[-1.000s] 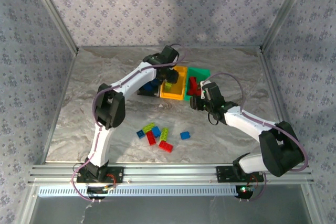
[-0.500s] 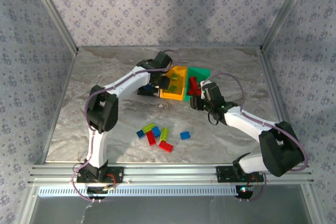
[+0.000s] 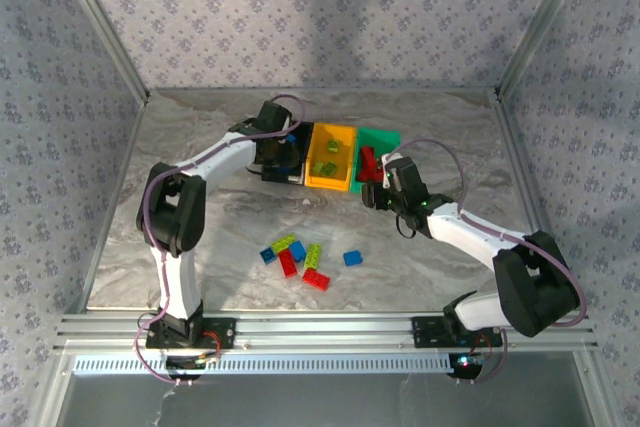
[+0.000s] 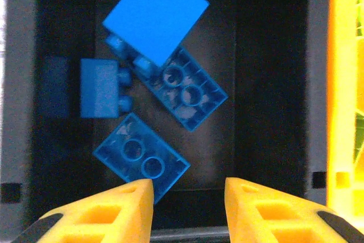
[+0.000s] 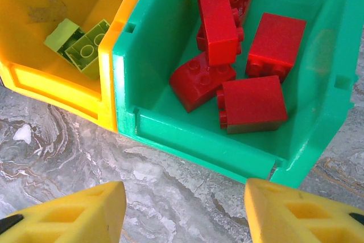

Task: Sort the legos into containers by color
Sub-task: Rotate the container at the center of the table.

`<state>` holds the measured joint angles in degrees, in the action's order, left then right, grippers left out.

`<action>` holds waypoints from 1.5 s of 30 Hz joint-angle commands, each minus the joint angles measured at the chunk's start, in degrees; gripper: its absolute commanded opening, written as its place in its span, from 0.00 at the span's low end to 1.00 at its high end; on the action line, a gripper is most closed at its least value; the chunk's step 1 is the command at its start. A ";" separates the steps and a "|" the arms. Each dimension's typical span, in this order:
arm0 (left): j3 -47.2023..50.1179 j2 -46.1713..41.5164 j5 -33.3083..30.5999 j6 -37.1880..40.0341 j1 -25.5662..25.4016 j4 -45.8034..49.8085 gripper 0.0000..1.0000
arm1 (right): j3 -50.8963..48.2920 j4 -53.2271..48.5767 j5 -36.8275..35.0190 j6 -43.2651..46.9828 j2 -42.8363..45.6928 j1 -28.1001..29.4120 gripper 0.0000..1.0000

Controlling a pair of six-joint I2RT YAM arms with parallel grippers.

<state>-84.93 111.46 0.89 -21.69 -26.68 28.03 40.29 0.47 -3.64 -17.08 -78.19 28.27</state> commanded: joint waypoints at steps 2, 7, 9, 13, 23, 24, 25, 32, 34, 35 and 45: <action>-2.43 2.48 2.00 -0.54 0.06 -0.78 0.37 | -0.17 0.15 -0.39 0.03 0.23 0.38 0.59; -0.96 2.54 1.08 -0.46 0.05 -0.38 0.36 | -0.30 0.06 -0.73 0.12 0.51 0.38 0.59; 0.37 2.23 0.98 -0.37 0.07 -0.48 0.36 | -0.29 0.05 -0.67 0.03 0.50 0.38 0.59; 3.57 1.18 1.11 -0.70 0.05 -1.39 0.36 | -0.30 0.04 -0.66 0.03 0.53 0.46 0.59; 8.48 -1.87 1.36 -2.25 -1.00 -1.64 0.36 | -0.29 0.07 -0.87 0.21 0.52 0.47 0.59; 9.01 -2.41 1.27 -2.46 -1.33 -1.88 0.36 | -0.28 0.07 -0.93 0.21 0.50 0.43 0.59; 9.56 -2.92 1.10 -2.77 -1.72 -2.01 0.36 | -0.28 0.04 -0.89 0.21 0.41 0.45 0.59; 11.11 -5.59 -0.22 -4.62 -4.02 -1.55 0.37 | -0.21 -0.01 -0.75 0.21 0.64 0.45 0.59; 11.10 -6.44 -0.81 -4.93 -4.61 -1.14 0.37 | -0.21 0.06 -0.75 0.21 0.63 0.53 0.59; 11.10 -6.95 -1.37 -4.82 -4.90 -0.93 0.38 | -0.21 0.01 -0.69 0.21 0.69 0.54 0.59; 11.63 -15.15 -5.87 -3.96 -5.05 0.19 0.43 | 0.31 -0.45 1.13 1.08 2.31 3.98 0.60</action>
<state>-73.73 101.51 -2.66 -25.61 -31.62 27.38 40.32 0.43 -3.60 -17.04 -77.91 30.39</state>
